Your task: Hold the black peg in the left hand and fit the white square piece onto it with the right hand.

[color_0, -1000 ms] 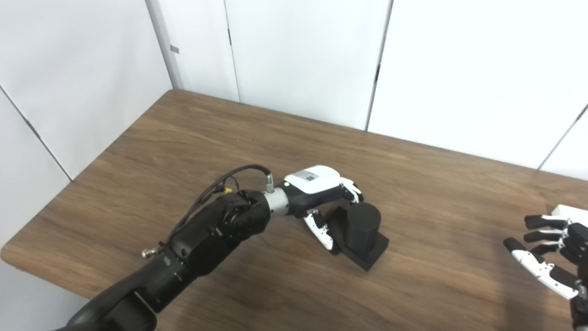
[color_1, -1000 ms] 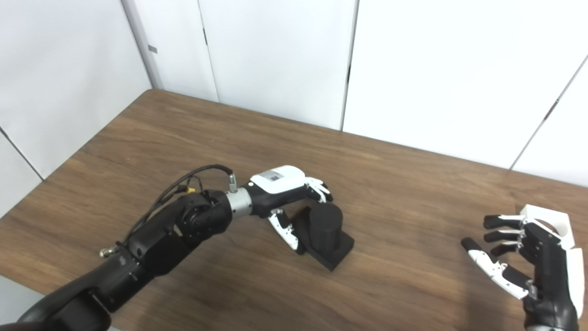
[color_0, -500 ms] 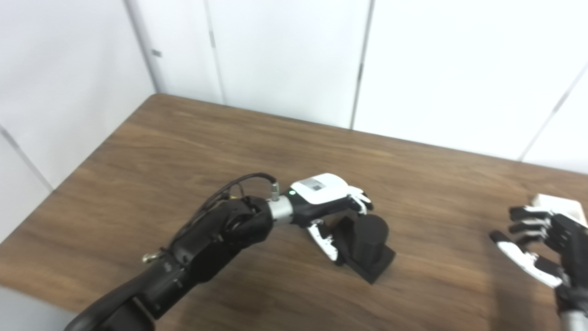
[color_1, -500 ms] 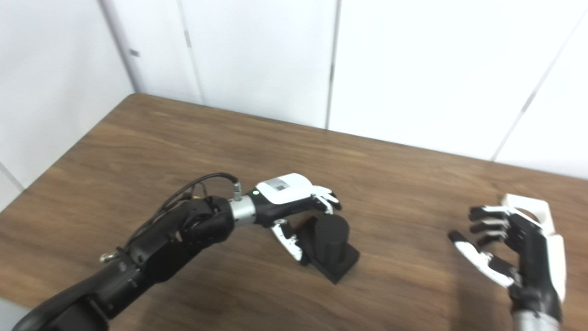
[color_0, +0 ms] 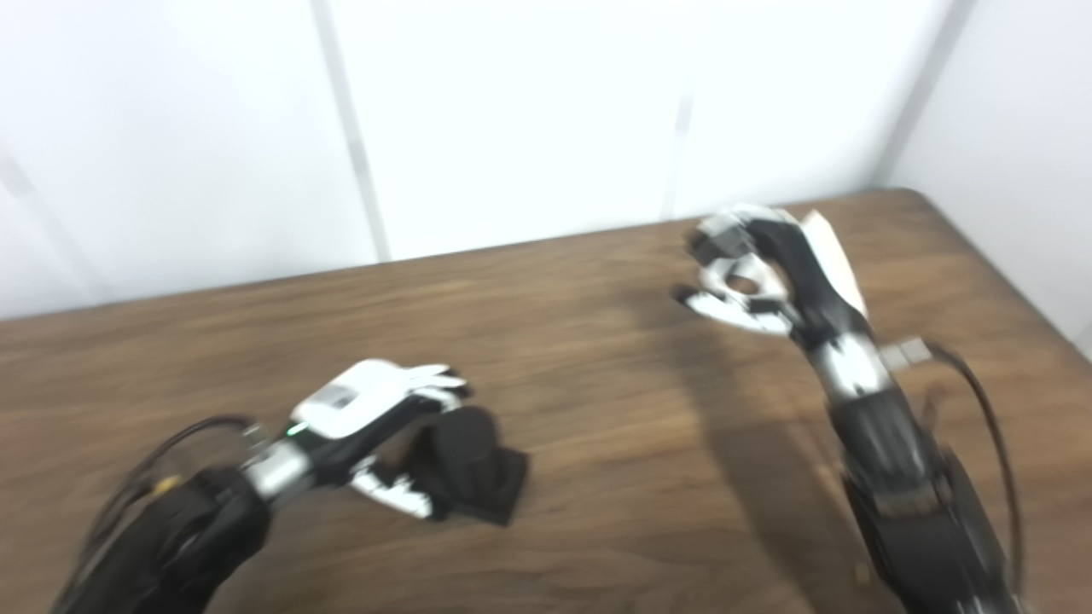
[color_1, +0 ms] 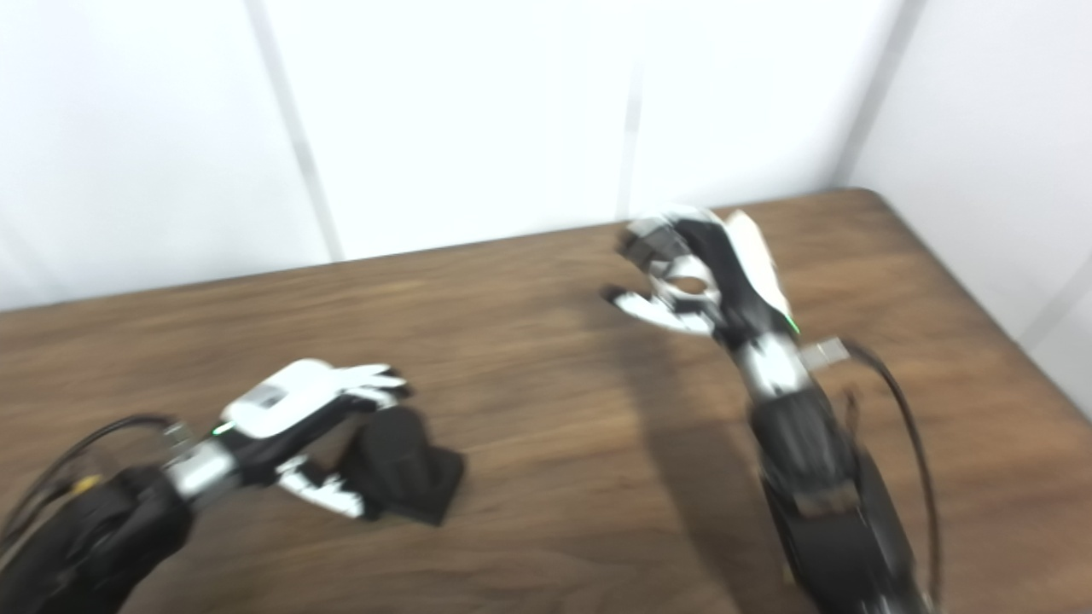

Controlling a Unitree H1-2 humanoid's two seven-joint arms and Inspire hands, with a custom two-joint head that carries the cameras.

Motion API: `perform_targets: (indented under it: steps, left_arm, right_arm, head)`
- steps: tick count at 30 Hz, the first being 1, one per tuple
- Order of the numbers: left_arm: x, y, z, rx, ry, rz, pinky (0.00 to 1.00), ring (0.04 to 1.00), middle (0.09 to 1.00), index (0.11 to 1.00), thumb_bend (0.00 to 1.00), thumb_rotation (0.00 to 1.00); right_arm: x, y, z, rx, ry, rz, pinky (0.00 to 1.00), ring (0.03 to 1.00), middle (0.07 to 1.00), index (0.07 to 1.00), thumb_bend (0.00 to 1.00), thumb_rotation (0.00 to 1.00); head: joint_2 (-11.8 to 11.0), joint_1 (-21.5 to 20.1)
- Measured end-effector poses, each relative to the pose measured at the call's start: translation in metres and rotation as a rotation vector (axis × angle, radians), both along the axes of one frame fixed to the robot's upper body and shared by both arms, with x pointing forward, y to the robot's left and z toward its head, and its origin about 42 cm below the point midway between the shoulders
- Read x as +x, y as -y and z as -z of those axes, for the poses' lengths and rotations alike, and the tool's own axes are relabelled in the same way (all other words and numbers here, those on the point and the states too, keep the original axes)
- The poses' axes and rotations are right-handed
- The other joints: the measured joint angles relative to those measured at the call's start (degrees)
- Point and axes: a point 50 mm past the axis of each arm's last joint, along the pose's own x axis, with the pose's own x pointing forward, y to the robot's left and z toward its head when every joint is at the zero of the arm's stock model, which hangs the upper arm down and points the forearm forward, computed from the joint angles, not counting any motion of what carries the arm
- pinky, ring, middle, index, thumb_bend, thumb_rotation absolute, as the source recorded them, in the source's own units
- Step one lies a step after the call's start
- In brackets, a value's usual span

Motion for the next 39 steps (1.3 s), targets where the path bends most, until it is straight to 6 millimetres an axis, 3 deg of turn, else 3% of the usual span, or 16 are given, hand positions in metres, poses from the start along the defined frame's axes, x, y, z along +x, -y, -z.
perform_targets:
  steps: [1,2,4,10,15,16,17,22,29,35,39]
  left_arm:
    - [0.000,-0.003,0.001,-0.004,0.002,0.002,0.82,0.894,0.837,0.487,0.52,0.06]
    - [0.000,-0.005,0.002,-0.012,0.005,0.000,0.81,0.889,0.835,0.487,0.52,0.06]
    - [-0.001,-0.009,0.006,-0.029,-0.002,-0.002,0.80,0.880,0.831,0.487,0.52,0.06]
    - [-0.004,-0.018,0.009,-0.030,-0.002,0.004,0.78,0.860,0.822,0.487,0.52,0.06]
    - [-0.002,-0.021,0.013,-0.043,-0.007,0.002,0.78,0.864,0.837,0.488,0.52,0.06]
    - [-0.002,-0.021,0.012,-0.042,-0.004,0.004,0.79,0.873,0.844,0.488,0.52,0.06]
    - [-0.001,-0.022,0.012,-0.040,-0.004,0.004,0.79,0.877,0.846,0.488,0.52,0.06]
    - [-0.001,-0.027,0.014,-0.044,-0.006,-0.003,0.81,0.889,0.853,0.488,0.52,0.06]
    - [0.000,-0.029,0.016,-0.053,-0.006,-0.013,0.80,0.895,0.848,0.489,0.52,0.06]
    - [0.000,-0.030,0.016,-0.054,-0.007,-0.015,0.80,0.895,0.848,0.489,0.52,0.06]
    - [-0.001,-0.031,0.017,-0.058,-0.008,-0.020,0.81,0.897,0.848,0.489,0.52,0.06]
  right_arm:
    - [0.005,0.002,-0.009,-0.047,0.000,-0.004,0.42,0.468,0.630,0.493,0.50,0.00]
    - [0.011,0.005,-0.019,-0.087,0.002,-0.003,0.43,0.521,0.639,0.493,0.50,0.06]
    - [0.021,0.010,-0.036,-0.174,-0.011,0.001,0.47,0.575,0.651,0.494,0.51,0.11]
    - [0.051,0.026,-0.062,-0.389,-0.083,0.061,0.52,0.645,0.695,0.495,0.51,0.13]
    - [0.075,0.035,-0.053,-0.476,-0.231,0.076,0.55,0.704,0.755,0.497,0.51,0.14]
    - [0.080,0.037,-0.050,-0.494,-0.268,0.075,0.59,0.740,0.783,0.636,0.62,0.15]
    - [0.084,0.040,-0.049,-0.513,-0.304,0.071,0.61,0.766,0.803,0.692,0.65,0.17]
    - [0.103,0.052,-0.050,-0.624,-0.460,0.068,0.72,0.902,0.912,0.825,0.70,0.35]
    - [0.124,0.056,-0.051,-0.792,-0.619,0.119,0.77,0.947,0.950,0.852,0.72,0.43]
    - [0.130,0.063,-0.047,-0.782,-0.715,0.126,0.84,0.991,0.987,0.903,0.76,0.48]
    - [0.131,0.073,-0.045,-0.694,-0.773,0.095,0.78,0.993,1.000,0.941,0.85,0.61]
  head:
    - [-0.4,-0.6]
    - [-0.4,-0.6]
    - [-2.5,-3.8]
    - [-5.4,-7.5]
    - [-6.2,-8.5]
    - [-6.2,-8.7]
    - [-6.2,-8.7]
    - [-6.0,-8.9]
    - [-5.7,-8.9]
    - [-5.5,-8.5]
    - [-5.3,-8.2]
